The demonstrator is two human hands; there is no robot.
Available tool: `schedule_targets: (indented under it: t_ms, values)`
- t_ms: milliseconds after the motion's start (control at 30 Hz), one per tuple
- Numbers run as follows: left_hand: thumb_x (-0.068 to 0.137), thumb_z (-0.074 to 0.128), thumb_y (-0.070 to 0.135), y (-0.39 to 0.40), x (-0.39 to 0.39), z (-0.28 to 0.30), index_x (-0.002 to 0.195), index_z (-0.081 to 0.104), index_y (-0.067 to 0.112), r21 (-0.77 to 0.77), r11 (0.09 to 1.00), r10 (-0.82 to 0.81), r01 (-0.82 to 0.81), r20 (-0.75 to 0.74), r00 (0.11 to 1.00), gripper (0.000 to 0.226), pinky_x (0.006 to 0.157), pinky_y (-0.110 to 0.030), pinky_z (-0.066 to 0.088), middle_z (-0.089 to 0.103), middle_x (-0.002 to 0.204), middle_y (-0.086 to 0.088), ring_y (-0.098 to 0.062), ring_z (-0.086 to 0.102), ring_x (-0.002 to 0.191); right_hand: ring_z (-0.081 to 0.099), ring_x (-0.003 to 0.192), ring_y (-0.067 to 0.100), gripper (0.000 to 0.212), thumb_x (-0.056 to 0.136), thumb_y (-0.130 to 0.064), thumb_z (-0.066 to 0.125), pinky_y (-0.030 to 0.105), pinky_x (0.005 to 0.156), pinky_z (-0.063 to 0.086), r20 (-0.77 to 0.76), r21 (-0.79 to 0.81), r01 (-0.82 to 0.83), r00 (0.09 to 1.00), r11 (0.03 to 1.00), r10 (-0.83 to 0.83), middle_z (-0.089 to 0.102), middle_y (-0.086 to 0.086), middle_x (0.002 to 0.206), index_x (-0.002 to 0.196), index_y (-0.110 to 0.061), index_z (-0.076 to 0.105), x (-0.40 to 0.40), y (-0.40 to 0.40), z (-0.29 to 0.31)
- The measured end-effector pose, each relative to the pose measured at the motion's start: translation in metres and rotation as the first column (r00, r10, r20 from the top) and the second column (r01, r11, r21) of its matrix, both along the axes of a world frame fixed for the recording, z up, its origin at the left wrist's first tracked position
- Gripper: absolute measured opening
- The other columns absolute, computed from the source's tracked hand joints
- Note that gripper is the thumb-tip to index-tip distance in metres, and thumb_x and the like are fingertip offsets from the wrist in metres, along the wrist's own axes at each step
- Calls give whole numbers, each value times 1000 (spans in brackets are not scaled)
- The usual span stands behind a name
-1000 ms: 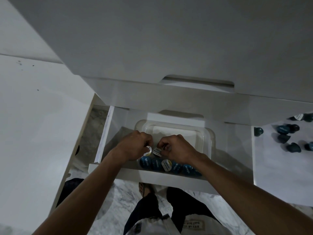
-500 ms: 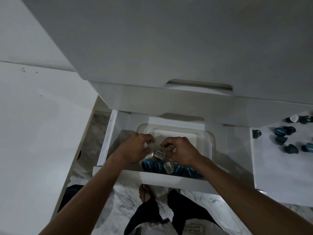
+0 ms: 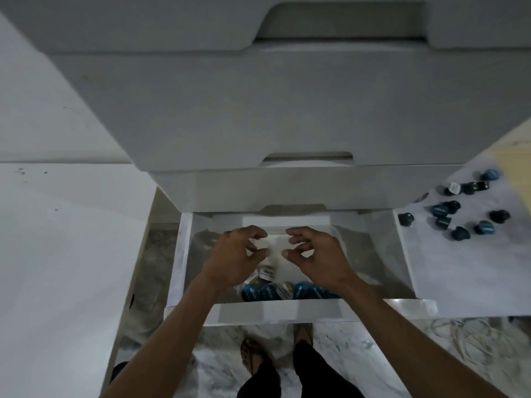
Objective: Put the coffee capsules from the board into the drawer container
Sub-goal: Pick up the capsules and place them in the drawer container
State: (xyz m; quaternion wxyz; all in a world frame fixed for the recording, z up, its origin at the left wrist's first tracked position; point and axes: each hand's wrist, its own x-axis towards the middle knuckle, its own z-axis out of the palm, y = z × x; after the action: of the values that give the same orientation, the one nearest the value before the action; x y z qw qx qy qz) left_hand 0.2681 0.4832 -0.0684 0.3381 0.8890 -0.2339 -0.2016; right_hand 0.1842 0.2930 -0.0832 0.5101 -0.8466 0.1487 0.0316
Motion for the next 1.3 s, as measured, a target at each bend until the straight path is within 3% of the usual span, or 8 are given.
schedule_targets:
  t_ms: [167,333,467,667,767,900,1033,1300]
  values:
    - [82,75,32,-46,-16,15,108,68,24,-127,991,30,-30,5,1000,28,70,-2,43,69,106,14,4,66,80,62,83,-4,43,80,-27,78,4,69,46,84,55,200,975,978,-204,67,-9,101,120,-26,62,-31,-25,27]
    - [82,75,29,-115,-53,39,103,70,25,-258,966,-25,19,-20,999,21,65,-4,44,68,100,21,8,65,82,67,83,2,44,80,-31,77,15,74,53,169,49,339,924,940,-342,69,-9,103,122,-28,62,-82,-81,54]
    - [83,74,29,-185,-87,55,103,69,25,-323,943,-91,82,-14,996,20,67,-5,45,69,99,21,5,64,83,68,81,2,43,80,-30,77,13,63,53,199,56,474,857,879,-475,70,-9,101,121,-27,63,-136,-151,70]
    - [83,74,28,-316,-149,49,100,69,25,-353,930,-110,102,-1,994,19,64,-6,44,69,96,16,2,65,79,69,83,5,41,82,-41,74,41,69,60,190,-3,591,792,807,-580,72,-11,99,120,-33,62,-219,-290,56]
    - [82,74,28,-374,-178,32,101,68,23,-315,943,-107,103,4,994,21,66,-8,45,68,96,15,3,65,79,68,81,3,36,83,-39,72,42,72,59,181,-27,627,769,779,-613,72,-10,96,118,-34,63,-245,-354,48]
    - [83,73,29,-420,-193,11,104,65,21,-241,970,-21,26,23,1000,24,73,-16,51,68,96,12,1,64,80,66,79,-1,34,85,-34,71,13,63,50,152,-60,609,789,791,-596,72,-6,97,118,-30,63,-249,-414,43]
    - [86,70,27,-454,-182,-20,116,61,20,-133,990,56,-49,48,997,32,79,-26,51,67,107,5,-7,60,90,65,78,-2,36,86,-30,71,4,58,46,107,-67,548,835,834,-540,70,-4,100,120,-23,63,-219,-451,17]
    - [92,62,24,-510,-157,-93,135,50,23,104,994,-2,-12,138,990,44,97,-37,49,50,135,1,-19,44,128,61,90,11,39,87,-21,69,18,76,46,-24,-186,370,924,910,-381,64,0,121,126,-22,61,-159,-477,-59]
